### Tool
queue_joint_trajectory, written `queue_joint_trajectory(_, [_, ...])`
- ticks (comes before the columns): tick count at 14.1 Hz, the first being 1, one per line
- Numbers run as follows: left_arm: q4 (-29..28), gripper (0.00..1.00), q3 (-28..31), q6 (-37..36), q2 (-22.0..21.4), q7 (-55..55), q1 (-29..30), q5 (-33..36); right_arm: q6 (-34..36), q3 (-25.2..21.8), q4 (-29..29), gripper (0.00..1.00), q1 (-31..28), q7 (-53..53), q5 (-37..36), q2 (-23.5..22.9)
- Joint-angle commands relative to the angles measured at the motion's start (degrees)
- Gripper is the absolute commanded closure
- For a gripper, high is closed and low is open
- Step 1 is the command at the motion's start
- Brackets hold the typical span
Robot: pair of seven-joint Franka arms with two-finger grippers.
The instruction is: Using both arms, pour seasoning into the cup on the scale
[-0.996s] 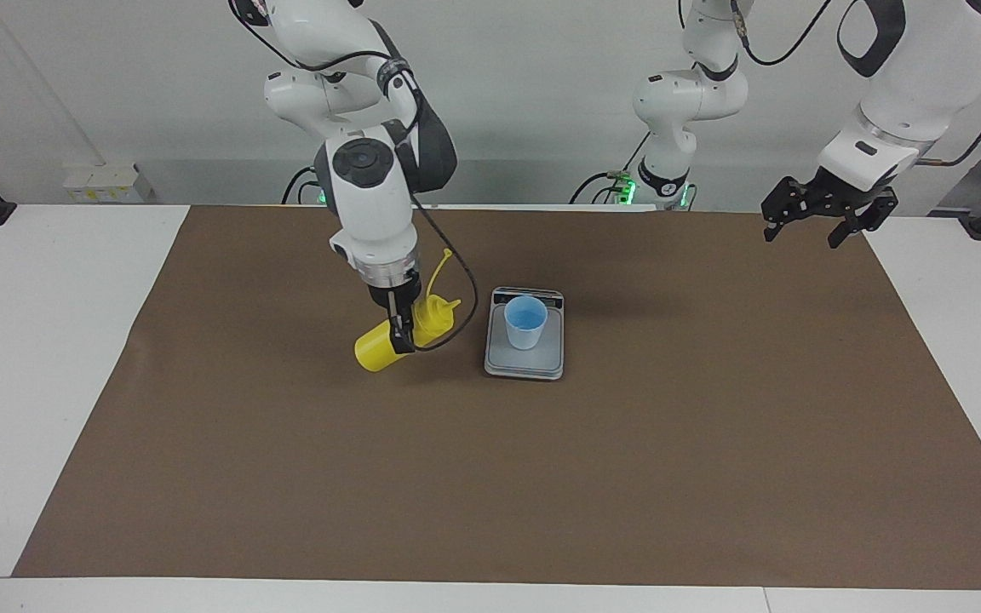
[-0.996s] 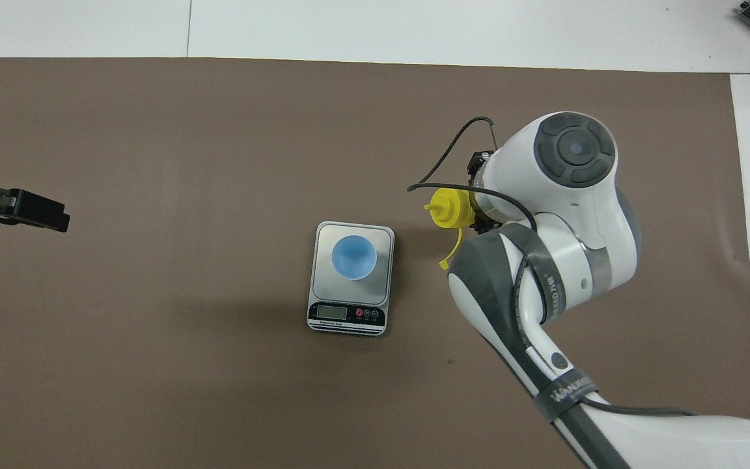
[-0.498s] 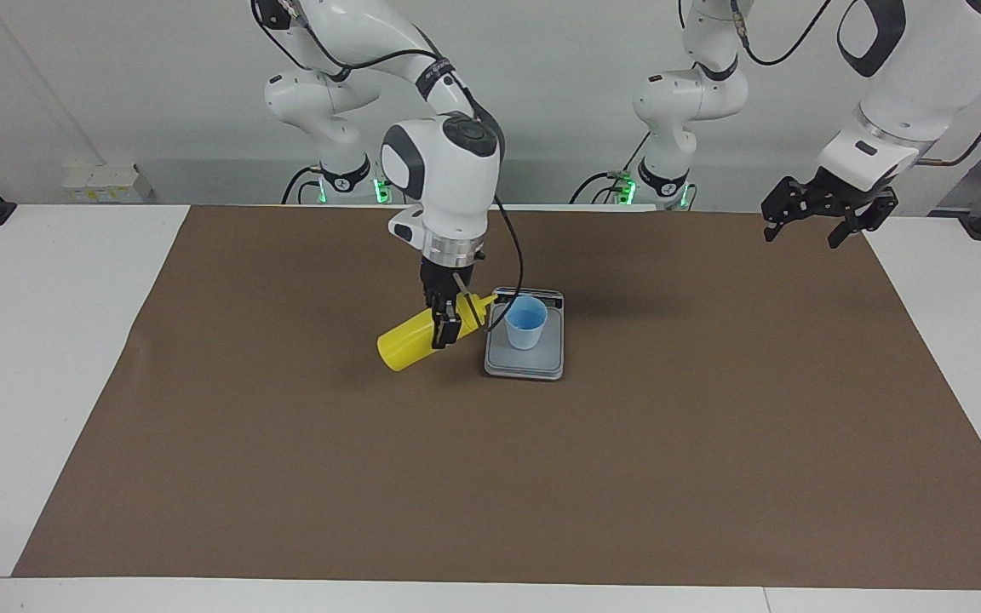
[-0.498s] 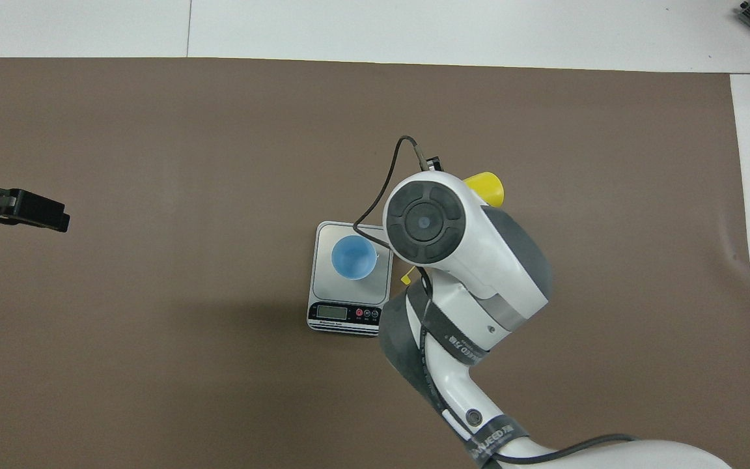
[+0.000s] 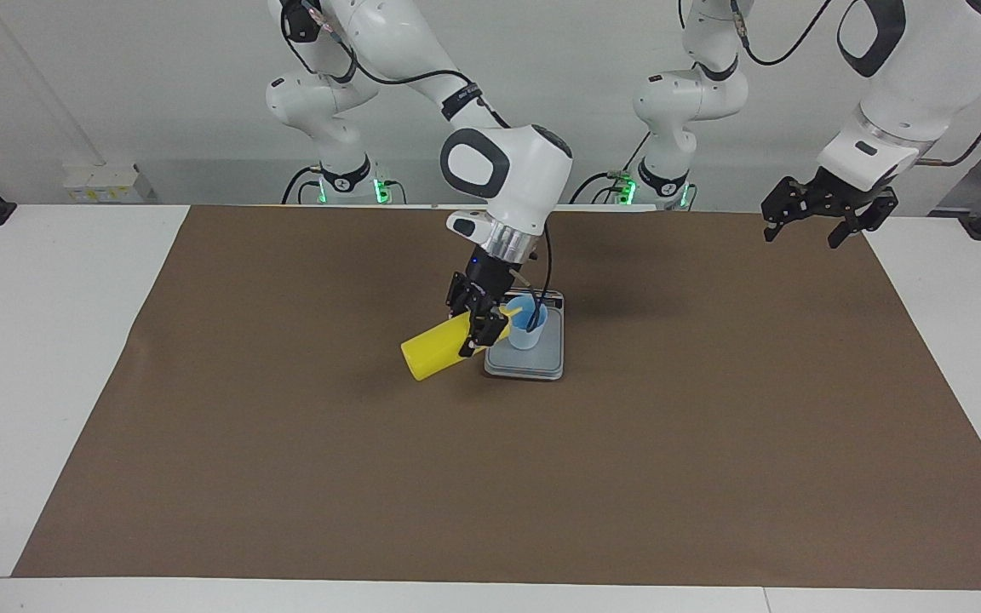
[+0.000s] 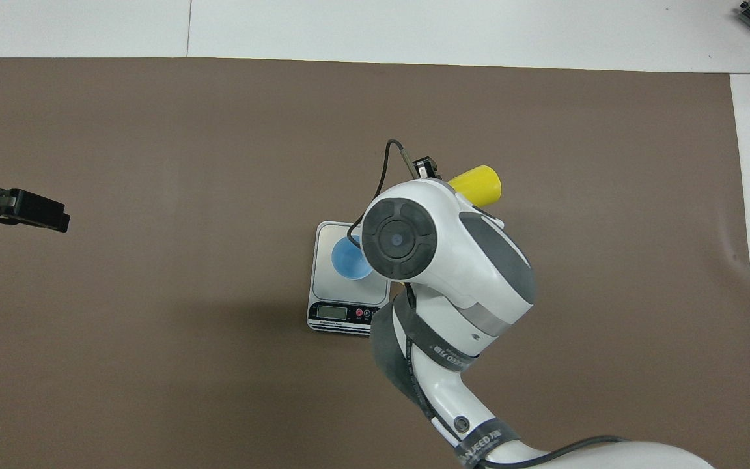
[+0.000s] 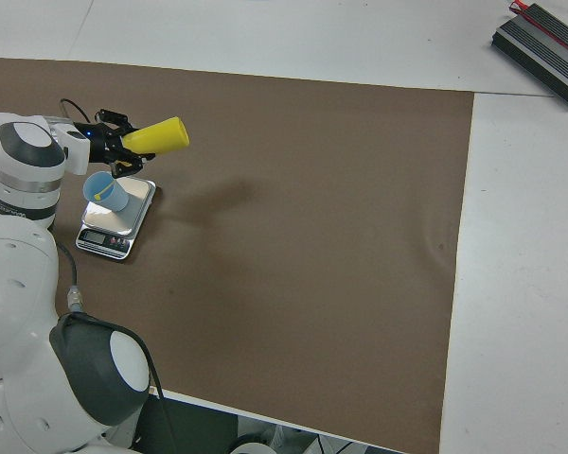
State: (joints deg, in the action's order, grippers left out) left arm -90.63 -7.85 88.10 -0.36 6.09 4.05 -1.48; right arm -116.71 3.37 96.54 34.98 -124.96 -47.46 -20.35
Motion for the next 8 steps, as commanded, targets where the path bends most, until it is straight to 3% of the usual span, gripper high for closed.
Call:
queue_joint_trajectory(1, [-1.7,0.0,-0.3,0.4,-1.6,0.7,0.7,0.1,2.4,-0.1,-1.7,1.0,1.1,-1.4,-9.2,-1.4])
queue_joint_trajectory(8, [-1.7,0.0,-0.3,0.4,-1.6,0.7,0.7,0.1,6.1,-0.1,1.1,1.0,4.9,-4.1,-19.3,-1.0])
